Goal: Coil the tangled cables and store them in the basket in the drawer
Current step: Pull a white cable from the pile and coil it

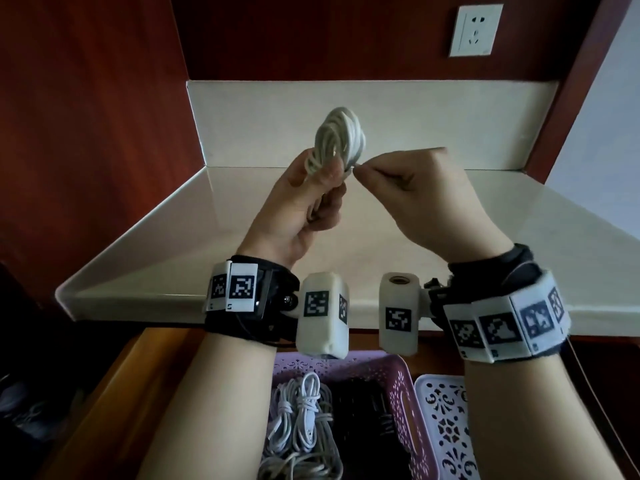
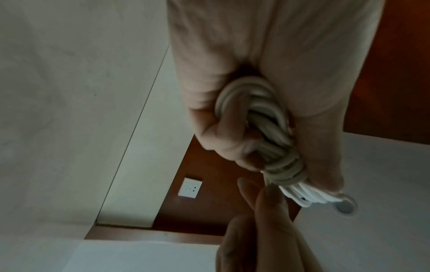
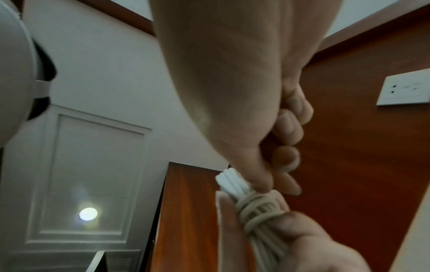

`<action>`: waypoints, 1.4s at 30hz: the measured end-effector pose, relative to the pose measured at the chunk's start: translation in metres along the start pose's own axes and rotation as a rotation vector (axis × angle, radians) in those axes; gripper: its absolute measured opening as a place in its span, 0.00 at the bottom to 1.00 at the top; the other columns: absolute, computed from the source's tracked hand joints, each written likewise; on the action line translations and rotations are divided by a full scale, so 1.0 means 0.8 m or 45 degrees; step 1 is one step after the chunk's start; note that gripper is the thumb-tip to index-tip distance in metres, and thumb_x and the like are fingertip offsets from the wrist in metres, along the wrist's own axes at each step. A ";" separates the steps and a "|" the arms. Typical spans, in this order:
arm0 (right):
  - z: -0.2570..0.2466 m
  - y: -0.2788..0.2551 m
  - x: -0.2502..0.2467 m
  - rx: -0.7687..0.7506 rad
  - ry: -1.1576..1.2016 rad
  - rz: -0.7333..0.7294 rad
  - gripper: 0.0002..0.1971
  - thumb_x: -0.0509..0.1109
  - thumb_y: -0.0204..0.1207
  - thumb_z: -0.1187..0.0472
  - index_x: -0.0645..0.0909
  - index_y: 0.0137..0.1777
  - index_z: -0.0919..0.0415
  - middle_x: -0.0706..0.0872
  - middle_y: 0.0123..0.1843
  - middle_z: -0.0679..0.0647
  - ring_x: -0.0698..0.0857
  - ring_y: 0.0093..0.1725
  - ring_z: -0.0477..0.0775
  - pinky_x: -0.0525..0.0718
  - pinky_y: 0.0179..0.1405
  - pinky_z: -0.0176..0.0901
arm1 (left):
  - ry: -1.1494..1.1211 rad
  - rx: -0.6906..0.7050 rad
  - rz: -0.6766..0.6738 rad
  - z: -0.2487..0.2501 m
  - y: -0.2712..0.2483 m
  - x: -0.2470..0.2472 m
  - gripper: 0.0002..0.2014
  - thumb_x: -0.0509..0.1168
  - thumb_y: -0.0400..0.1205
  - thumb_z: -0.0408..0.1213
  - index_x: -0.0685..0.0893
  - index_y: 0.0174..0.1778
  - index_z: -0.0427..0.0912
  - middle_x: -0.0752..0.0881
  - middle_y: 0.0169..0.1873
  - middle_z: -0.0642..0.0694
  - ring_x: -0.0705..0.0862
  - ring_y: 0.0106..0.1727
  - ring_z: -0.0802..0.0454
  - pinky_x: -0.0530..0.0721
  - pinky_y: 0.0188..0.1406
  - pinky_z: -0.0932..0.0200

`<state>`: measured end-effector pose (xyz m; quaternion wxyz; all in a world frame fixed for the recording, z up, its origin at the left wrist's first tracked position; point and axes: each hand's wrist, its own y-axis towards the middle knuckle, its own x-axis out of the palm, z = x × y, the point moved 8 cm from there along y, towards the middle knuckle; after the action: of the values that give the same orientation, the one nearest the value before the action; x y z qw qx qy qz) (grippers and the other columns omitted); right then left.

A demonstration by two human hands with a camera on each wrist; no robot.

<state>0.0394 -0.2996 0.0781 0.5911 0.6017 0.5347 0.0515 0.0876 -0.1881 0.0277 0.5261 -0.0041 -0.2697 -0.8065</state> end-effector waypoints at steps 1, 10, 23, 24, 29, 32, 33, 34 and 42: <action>-0.012 0.001 -0.001 -0.058 -0.109 -0.002 0.25 0.64 0.80 0.58 0.60 0.22 0.55 0.59 0.19 0.48 0.61 0.22 0.51 0.60 0.22 0.46 | -0.018 0.005 0.030 -0.002 -0.001 -0.002 0.33 0.81 0.57 0.59 0.77 0.48 0.43 0.77 0.28 0.49 0.71 0.24 0.59 0.63 0.15 0.69; -0.031 -0.001 0.000 -0.104 -0.479 -0.092 0.21 0.60 0.77 0.61 0.55 0.25 0.57 0.54 0.20 0.47 0.58 0.21 0.58 0.53 0.20 0.41 | 0.312 0.001 0.208 0.000 -0.007 -0.010 0.17 0.66 0.79 0.56 0.86 0.49 0.45 0.86 0.44 0.46 0.84 0.47 0.52 0.84 0.53 0.50; -0.008 0.000 0.019 -0.020 -0.308 -0.056 0.21 0.57 0.77 0.53 0.76 0.28 0.65 0.80 0.24 0.59 0.76 0.25 0.66 0.78 0.26 0.54 | 0.916 0.169 0.050 0.028 -0.012 -0.002 0.10 0.59 0.87 0.38 0.82 0.42 0.48 0.83 0.29 0.62 0.80 0.34 0.67 0.74 0.38 0.73; -0.009 0.000 0.020 -0.022 -0.285 -0.044 0.21 0.58 0.77 0.52 0.76 0.28 0.65 0.80 0.24 0.59 0.75 0.24 0.66 0.78 0.26 0.54 | 0.882 0.157 0.043 0.026 -0.012 -0.004 0.10 0.59 0.87 0.38 0.82 0.43 0.45 0.83 0.31 0.59 0.80 0.36 0.64 0.75 0.39 0.71; -0.011 0.000 0.014 -0.003 -0.247 0.091 0.19 0.62 0.76 0.55 0.77 0.27 0.66 0.75 0.21 0.59 0.71 0.23 0.64 0.75 0.22 0.53 | 0.562 0.101 0.164 0.020 -0.011 -0.018 0.12 0.57 0.87 0.40 0.82 0.45 0.40 0.84 0.37 0.48 0.83 0.42 0.56 0.79 0.46 0.61; -0.005 0.001 -0.007 0.046 -0.098 0.216 0.13 0.68 0.74 0.57 0.85 0.32 0.64 0.84 0.26 0.53 0.81 0.27 0.55 0.82 0.27 0.50 | 0.363 0.046 0.227 0.016 -0.010 -0.026 0.12 0.56 0.87 0.39 0.84 0.47 0.39 0.86 0.39 0.43 0.84 0.43 0.52 0.82 0.49 0.59; -0.003 0.001 -0.014 0.081 0.038 0.235 0.09 0.71 0.74 0.59 0.87 0.36 0.62 0.86 0.30 0.49 0.84 0.29 0.51 0.84 0.31 0.48 | 0.295 0.017 0.236 0.014 -0.010 -0.028 0.13 0.55 0.87 0.39 0.84 0.49 0.38 0.86 0.40 0.41 0.85 0.43 0.52 0.83 0.47 0.59; 0.000 0.001 -0.018 0.118 0.191 0.238 0.05 0.73 0.73 0.61 0.88 0.39 0.62 0.87 0.34 0.47 0.86 0.32 0.48 0.86 0.35 0.47 | 0.229 -0.011 0.243 0.012 -0.010 -0.028 0.14 0.54 0.88 0.40 0.83 0.51 0.38 0.87 0.41 0.41 0.85 0.42 0.52 0.84 0.44 0.59; 0.001 0.002 -0.007 0.023 0.800 0.178 0.07 0.71 0.75 0.66 0.82 0.47 0.53 0.87 0.47 0.58 0.84 0.34 0.49 0.79 0.33 0.38 | 0.010 -0.077 0.203 0.000 -0.008 -0.014 0.17 0.51 0.88 0.44 0.83 0.54 0.38 0.88 0.36 0.46 0.84 0.39 0.51 0.82 0.36 0.57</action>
<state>0.0386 -0.3039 0.0824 0.3866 0.5969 0.6489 0.2703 0.0874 -0.1766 0.0214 0.5892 -0.0384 -0.2420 -0.7700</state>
